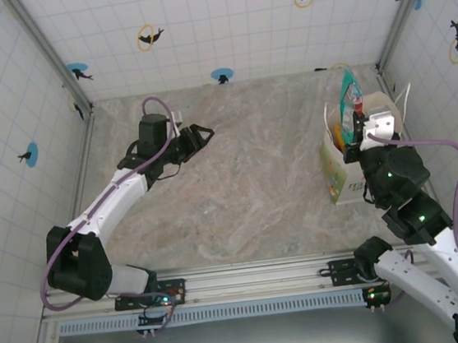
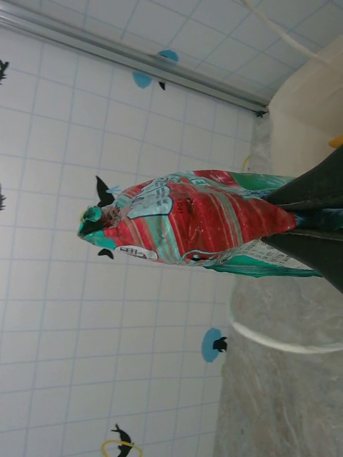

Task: Place the snacks into the paper bag

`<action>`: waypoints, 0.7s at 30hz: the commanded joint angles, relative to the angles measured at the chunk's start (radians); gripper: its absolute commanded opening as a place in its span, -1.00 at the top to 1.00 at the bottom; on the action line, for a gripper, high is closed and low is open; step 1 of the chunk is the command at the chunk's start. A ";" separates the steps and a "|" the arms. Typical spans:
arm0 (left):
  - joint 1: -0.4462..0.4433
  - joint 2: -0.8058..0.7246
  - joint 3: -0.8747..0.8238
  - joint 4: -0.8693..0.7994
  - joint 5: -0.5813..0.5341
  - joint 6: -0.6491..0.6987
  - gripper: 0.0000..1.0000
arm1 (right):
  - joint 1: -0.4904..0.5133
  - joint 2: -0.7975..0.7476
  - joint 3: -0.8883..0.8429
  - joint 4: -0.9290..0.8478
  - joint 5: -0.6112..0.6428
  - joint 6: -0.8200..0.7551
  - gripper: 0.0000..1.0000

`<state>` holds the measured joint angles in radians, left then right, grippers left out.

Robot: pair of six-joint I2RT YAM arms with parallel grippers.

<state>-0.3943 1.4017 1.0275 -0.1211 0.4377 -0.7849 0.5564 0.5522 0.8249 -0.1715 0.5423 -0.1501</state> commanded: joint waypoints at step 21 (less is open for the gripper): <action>-0.080 0.029 0.107 0.112 0.144 -0.023 -0.37 | -0.073 0.123 0.081 -0.120 0.054 0.065 0.17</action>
<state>-0.4644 1.4216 1.0935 -0.0658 0.5320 -0.7914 0.5072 0.6540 0.8413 -0.2611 0.6029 -0.1150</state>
